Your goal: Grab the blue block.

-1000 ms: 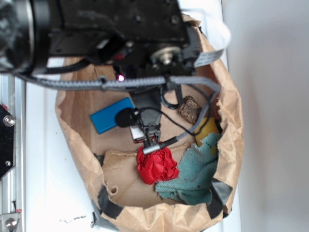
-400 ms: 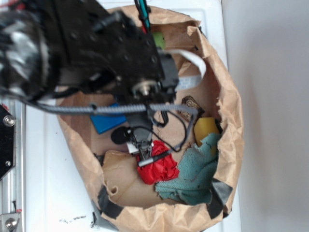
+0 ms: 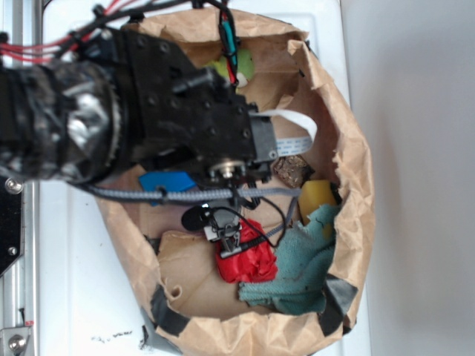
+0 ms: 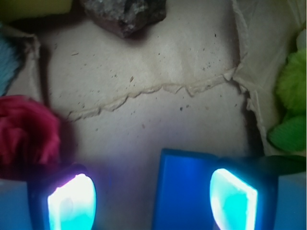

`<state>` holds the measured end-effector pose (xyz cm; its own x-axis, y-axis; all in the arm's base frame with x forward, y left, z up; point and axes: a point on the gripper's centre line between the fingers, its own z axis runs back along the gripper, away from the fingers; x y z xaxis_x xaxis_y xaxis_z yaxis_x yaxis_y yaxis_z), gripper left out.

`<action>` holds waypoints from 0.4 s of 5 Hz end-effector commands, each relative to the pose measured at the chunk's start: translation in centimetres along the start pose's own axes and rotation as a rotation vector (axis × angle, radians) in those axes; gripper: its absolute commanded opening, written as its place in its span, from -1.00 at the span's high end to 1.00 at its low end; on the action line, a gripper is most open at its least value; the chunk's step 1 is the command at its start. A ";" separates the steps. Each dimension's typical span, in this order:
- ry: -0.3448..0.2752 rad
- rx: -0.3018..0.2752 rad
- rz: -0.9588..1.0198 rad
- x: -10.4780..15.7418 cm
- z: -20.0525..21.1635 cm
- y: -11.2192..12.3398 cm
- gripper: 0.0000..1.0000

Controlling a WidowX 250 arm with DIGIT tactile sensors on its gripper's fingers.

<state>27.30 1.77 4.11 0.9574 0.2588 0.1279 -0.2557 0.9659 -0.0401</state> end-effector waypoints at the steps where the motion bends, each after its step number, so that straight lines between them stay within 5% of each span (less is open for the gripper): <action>1: -0.037 0.104 -0.046 -3.2 -1.9 0.6 -1.00; 2: -0.042 0.135 -0.052 -4.5 -2.2 1.5 -1.00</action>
<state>22.47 1.84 1.15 0.9605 0.2259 0.1627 -0.2435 0.9649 0.0981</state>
